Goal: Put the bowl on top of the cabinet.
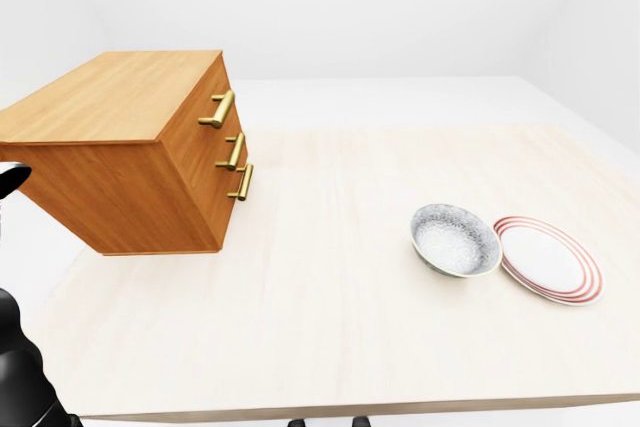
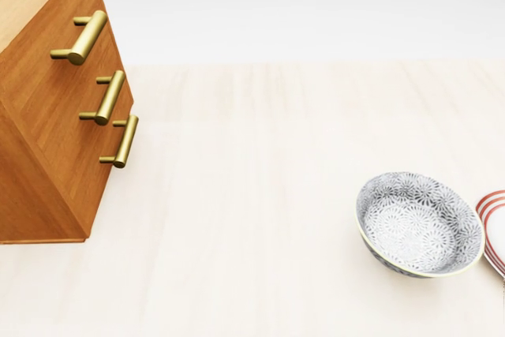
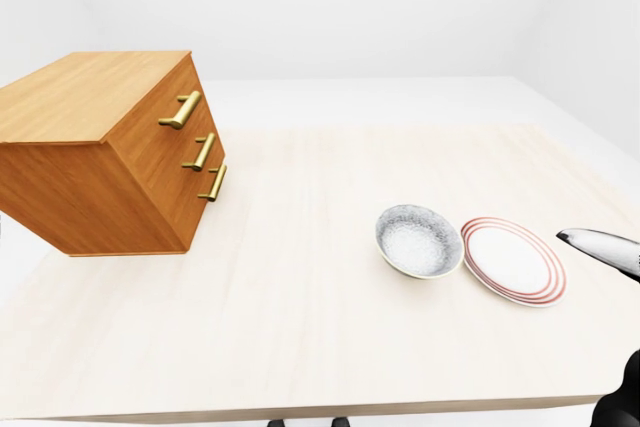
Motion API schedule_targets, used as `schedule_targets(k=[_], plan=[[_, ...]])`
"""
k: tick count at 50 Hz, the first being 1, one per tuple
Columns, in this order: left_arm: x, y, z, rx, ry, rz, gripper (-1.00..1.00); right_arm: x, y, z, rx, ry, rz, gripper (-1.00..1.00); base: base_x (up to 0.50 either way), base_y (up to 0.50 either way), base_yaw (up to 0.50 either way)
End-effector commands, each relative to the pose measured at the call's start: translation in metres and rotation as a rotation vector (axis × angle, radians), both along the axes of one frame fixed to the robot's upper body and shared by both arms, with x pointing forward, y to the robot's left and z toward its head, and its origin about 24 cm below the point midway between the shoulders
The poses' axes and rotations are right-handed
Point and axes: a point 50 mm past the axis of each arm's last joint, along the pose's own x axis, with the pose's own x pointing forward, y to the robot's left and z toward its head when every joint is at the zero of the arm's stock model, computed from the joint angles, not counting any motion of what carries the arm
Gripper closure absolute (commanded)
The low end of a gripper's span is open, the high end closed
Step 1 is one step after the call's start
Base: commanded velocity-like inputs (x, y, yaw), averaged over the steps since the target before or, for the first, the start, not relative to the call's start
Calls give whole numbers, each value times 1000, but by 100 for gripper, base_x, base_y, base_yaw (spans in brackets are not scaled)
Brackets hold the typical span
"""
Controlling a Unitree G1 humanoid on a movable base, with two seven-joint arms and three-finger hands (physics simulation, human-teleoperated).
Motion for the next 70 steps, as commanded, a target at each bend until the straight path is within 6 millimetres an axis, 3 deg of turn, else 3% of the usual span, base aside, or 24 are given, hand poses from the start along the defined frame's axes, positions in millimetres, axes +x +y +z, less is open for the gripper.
schedule_targets(k=[1, 45, 57, 58, 59, 62, 65, 66, 70], plan=[[1, 0, -1, 0, 5, 1, -100, 2, -1, -2, -4, 18, -9, -100, 0, 36, 0], [2, 1, -3, -3, 15, 1, -100, 3, -2, -4, -2, 27, -15, -100, 0, 36, 0], [0, 0, 0, 1, -1, 2, -100, 6, -3, 10, -32, -10, -15, -100, 0, 3, 0], [1, 0, 2, 7, -3, 7, -100, 88, -54, -16, -991, 1018, -435, -100, 0, 0, 0], [1, 0, 2, 8, -3, 7, -100, 113, -142, -33, -746, 1355, -628, -100, 0, 0, 0], [1, 0, 3, 8, -4, 7, -100, 119, -168, -47, -700, 1457, -654, -100, 0, 0, 0], [2, -1, 2, 10, 0, 5, -100, 124, -172, -50, -612, 1467, -575, -100, 0, 0, 0], [3, -2, 2, 14, 4, 3, -100, 124, -177, -49, -643, 1516, -643, -100, 0, 0, 0], [2, -1, 3, 14, -4, 6, -100, 131, -178, -43, -639, 1565, -630, -100, 0, 0, 0]])
